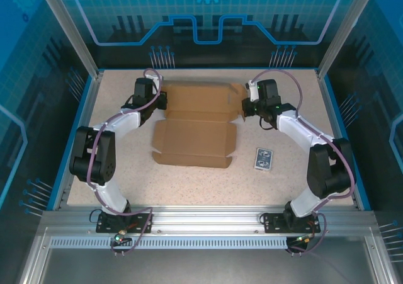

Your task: Fold the paper box

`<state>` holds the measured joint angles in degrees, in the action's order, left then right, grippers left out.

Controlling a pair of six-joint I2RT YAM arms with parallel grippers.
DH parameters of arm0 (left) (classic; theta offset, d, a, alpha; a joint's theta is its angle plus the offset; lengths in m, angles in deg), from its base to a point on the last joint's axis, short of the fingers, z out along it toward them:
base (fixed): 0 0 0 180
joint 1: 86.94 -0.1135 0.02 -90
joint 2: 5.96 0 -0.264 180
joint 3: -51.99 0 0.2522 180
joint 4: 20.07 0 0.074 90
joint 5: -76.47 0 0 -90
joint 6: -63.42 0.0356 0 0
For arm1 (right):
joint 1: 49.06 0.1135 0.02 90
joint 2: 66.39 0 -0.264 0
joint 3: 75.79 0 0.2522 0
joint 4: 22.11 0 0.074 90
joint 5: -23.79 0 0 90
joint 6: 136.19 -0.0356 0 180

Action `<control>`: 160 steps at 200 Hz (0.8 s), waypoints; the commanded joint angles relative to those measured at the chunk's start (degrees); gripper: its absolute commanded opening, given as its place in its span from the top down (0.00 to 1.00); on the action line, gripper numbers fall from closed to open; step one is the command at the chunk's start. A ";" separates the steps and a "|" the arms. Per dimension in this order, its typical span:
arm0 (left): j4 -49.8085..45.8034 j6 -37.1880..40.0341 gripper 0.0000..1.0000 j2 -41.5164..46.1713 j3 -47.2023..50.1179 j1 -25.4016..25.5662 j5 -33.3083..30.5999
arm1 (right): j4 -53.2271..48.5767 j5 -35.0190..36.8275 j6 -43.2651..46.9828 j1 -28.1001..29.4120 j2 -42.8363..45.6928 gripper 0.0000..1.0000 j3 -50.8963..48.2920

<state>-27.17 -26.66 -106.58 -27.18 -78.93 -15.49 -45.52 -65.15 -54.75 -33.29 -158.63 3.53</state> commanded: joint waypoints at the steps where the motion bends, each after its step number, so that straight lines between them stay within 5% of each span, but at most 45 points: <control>1: 0.35 -1.06 1.00 2.32 0.02 0.25 0.66 | -1.20 1.31 -0.69 1.62 2.48 0.90 -1.41; 160: 0.20 -1.62 1.00 1.58 -0.25 0.31 0.82 | -0.46 -1.02 -7.21 9.46 -1.33 0.88 3.19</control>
<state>-27.52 -26.71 -106.58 -27.18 -78.95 -16.36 -46.44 -64.76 -60.50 -25.99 -157.06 3.18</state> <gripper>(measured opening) 0.079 0.108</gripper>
